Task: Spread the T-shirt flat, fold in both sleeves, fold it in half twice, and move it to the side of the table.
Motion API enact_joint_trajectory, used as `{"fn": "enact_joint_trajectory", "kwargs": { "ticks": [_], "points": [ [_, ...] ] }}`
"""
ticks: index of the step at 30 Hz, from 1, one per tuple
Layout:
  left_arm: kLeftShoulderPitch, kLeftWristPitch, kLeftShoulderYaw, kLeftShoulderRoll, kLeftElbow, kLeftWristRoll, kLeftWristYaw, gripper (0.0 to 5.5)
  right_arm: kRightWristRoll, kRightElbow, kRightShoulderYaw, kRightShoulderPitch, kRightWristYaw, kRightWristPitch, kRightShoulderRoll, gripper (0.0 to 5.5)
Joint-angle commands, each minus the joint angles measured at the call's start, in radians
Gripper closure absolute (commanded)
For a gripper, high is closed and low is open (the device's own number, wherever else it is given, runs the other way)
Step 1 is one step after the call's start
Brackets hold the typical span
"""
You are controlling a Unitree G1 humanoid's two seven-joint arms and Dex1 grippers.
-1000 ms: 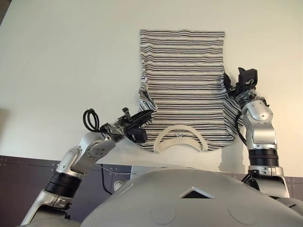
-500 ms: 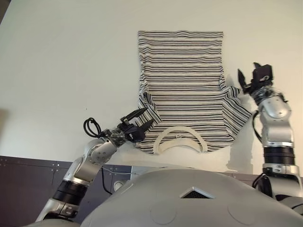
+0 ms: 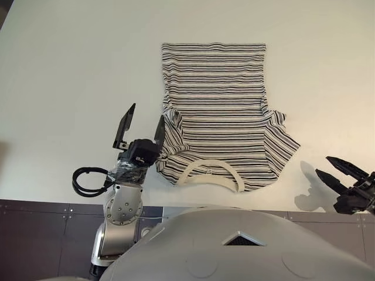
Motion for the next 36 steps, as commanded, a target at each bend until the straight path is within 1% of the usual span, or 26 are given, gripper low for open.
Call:
{"fn": "enact_joint_trajectory", "kwargs": {
  "ticks": [1,3,6,7,9,11,14,20,22,25,30,36],
  "points": [
    [0.076,-0.016,-0.016,0.034,0.030,0.026,-0.026,1.78,0.048,-0.078,0.046,-0.010,0.039,0.030,0.020,2.82],
    [0.093,-0.057,0.006,0.091,0.059,0.042,-0.041,1.50,0.057,-0.113,0.054,0.011,0.051,0.051,0.038,2.82],
    [0.096,-0.117,0.081,0.160,0.093,0.094,-0.018,1.07,0.054,-0.131,0.056,0.019,0.059,0.084,0.053,2.82],
    [0.093,-0.128,0.115,0.159,0.094,0.108,0.011,0.89,0.051,-0.128,0.053,0.019,0.060,0.097,0.053,2.82],
    [0.078,-0.120,0.171,0.102,0.071,0.114,0.085,0.60,0.034,-0.111,0.060,0.002,0.075,0.142,0.040,2.82],
    [0.057,-0.101,0.178,0.034,0.047,0.106,0.133,0.60,0.036,-0.122,0.094,-0.040,0.128,0.191,0.015,2.82],
    [0.005,-0.048,0.128,-0.067,0.045,0.117,0.176,0.60,0.052,-0.138,0.173,-0.142,0.226,0.236,-0.024,2.82],
    [-0.072,0.010,0.075,-0.167,0.084,0.164,0.245,0.60,0.125,-0.134,0.286,-0.282,0.432,0.349,-0.098,2.82],
    [-0.092,0.020,0.069,-0.185,0.094,0.176,0.264,0.60,0.122,-0.113,0.304,-0.310,0.447,0.366,-0.105,2.82],
    [-0.125,0.035,0.064,-0.200,0.112,0.184,0.282,0.60,0.118,-0.107,0.330,-0.335,0.432,0.391,-0.078,2.82],
    [-0.125,0.022,0.063,-0.199,0.136,0.185,0.296,0.60,0.104,-0.115,0.348,-0.299,0.390,0.364,-0.093,2.82],
    [-0.140,0.017,0.073,-0.188,0.160,0.174,0.291,0.56,0.065,-0.094,0.377,-0.286,0.330,0.352,-0.086,4.01]
  ]
}}
